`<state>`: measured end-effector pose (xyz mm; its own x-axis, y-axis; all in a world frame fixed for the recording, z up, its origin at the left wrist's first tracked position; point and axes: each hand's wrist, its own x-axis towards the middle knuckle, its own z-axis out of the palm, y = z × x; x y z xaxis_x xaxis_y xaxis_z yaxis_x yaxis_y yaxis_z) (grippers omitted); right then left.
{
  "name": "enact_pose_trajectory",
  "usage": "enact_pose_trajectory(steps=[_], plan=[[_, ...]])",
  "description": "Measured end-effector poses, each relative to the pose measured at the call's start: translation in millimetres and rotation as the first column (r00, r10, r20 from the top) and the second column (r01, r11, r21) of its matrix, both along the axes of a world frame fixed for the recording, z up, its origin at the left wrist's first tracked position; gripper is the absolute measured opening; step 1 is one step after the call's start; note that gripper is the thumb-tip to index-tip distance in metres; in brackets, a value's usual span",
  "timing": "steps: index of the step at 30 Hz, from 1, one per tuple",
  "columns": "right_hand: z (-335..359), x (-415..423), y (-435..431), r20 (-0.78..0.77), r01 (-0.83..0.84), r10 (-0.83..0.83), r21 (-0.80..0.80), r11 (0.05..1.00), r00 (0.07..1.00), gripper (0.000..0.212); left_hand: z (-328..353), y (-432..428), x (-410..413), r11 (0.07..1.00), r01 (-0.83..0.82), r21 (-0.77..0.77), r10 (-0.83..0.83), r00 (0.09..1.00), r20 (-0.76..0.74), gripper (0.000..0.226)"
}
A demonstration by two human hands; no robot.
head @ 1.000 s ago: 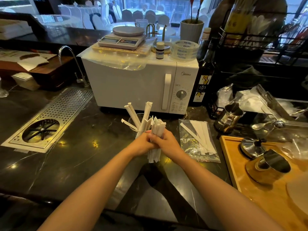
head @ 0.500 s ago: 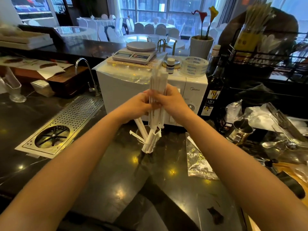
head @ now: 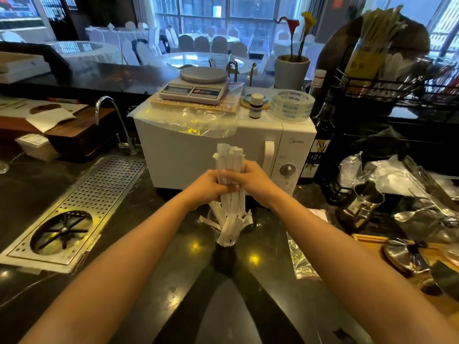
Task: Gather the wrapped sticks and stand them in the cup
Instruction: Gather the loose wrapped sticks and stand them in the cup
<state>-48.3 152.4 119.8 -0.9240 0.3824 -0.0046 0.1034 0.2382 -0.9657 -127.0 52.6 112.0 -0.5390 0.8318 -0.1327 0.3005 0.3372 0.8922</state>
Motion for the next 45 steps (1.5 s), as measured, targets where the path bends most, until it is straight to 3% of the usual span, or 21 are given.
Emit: enact_pose_trajectory(steps=[3,5,8,14,18,21,24,27,31,37,41,45], plan=[[-12,-2,4,0.017,-0.008,0.008,0.007,1.000,1.000,0.027,-13,-1,-4,1.000,0.015,-0.019,-0.015,1.000,0.004,0.027],[-19,-3,7,0.039,-0.006,0.005,0.028,1.000,0.999,0.010,-20,-1,-7,0.997,0.016,-0.076,-0.022,0.996,-0.086,0.027],[-27,-5,12,0.089,0.029,-0.038,0.105,0.994,0.995,0.005,-27,0,-10,0.996,0.004,-0.093,-0.020,0.986,-0.166,0.025],[-32,-4,9,0.128,-0.030,-0.005,0.267,0.963,0.992,0.028,-38,0,-10,0.994,-0.108,-0.014,0.098,0.942,-0.322,0.020],[-32,-1,2,0.165,-0.129,0.051,0.507,0.852,0.985,0.037,-43,-5,-9,0.989,-0.149,-0.018,0.124,0.880,-0.459,0.034],[-33,5,-3,0.196,-0.205,0.109,0.578,0.790,0.974,0.040,-47,-8,-8,0.983,-0.156,-0.102,0.066,0.805,-0.590,0.038],[-39,8,-5,0.289,-0.294,0.122,0.687,0.664,0.949,0.044,-52,-11,-7,0.975,-0.170,-0.140,0.022,0.708,-0.706,0.033],[-45,10,-6,0.437,-0.413,0.098,0.721,0.557,0.894,0.056,-59,-14,-6,0.969,-0.171,-0.181,-0.051,0.573,-0.818,0.030],[-45,12,-6,0.519,-0.478,0.084,0.697,0.534,0.851,0.065,-63,-19,-2,0.955,-0.175,-0.239,-0.117,0.518,-0.847,0.046],[-43,15,-7,0.535,-0.490,0.070,0.704,0.514,0.842,0.066,-63,-22,1,0.860,-0.162,-0.484,-0.306,0.596,-0.743,0.058],[-41,16,-5,0.476,-0.435,0.071,0.722,0.537,0.877,0.065,-51,-21,-1,0.840,-0.151,-0.521,-0.326,0.628,-0.707,0.061],[-30,22,2,0.408,-0.351,0.031,0.743,0.570,0.912,0.065,-33,-18,0,0.877,-0.151,-0.457,-0.248,0.672,-0.697,0.061]])
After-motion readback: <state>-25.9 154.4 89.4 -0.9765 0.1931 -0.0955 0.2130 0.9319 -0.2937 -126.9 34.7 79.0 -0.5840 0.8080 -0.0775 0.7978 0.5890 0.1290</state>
